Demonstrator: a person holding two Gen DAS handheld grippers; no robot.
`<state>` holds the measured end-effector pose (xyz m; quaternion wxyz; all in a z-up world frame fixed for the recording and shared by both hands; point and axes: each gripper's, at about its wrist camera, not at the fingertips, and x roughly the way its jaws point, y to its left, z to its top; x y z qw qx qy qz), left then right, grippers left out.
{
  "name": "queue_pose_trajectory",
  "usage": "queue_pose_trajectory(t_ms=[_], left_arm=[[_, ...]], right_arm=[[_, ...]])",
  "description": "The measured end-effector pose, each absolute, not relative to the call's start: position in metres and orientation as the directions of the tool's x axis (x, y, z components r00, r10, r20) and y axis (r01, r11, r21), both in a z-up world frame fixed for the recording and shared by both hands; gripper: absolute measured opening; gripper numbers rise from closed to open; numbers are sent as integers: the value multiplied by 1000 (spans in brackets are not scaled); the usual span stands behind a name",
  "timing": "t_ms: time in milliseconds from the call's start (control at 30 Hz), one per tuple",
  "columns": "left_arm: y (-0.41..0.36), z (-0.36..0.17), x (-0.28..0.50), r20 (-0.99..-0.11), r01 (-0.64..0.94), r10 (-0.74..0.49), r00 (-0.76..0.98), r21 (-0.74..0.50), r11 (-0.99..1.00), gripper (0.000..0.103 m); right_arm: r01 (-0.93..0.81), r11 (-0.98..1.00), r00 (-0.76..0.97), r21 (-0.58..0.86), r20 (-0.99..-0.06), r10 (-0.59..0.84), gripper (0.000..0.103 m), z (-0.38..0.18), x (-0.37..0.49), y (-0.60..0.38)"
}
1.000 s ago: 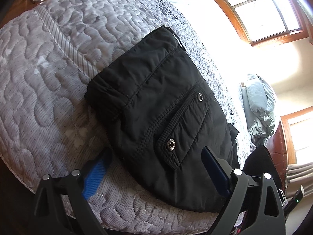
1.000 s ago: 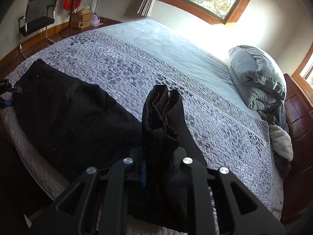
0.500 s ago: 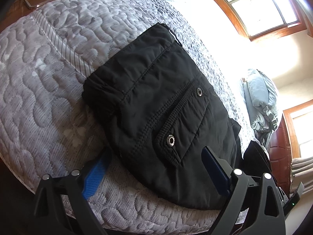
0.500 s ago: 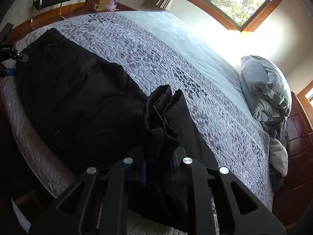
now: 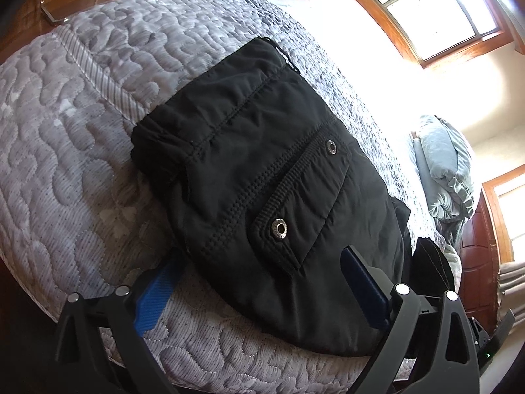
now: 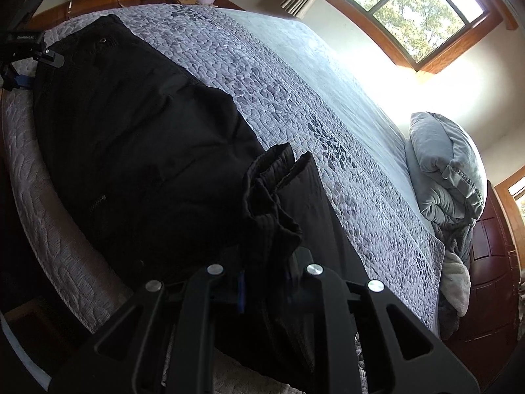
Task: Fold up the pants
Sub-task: 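Fold the held leg end over onto the pants with the right tool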
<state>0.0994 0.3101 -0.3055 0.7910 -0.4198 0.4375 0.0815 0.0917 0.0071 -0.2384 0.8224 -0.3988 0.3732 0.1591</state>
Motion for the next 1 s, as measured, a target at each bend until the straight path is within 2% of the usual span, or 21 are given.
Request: queue_pose_trajectory(t_ms=[1000], left_arm=[[304,-314,97,-743,-482,-237,626,-608,632,99]], right_arm=[[-620,383,700,-685,-703,-126,15,-307,68,46]])
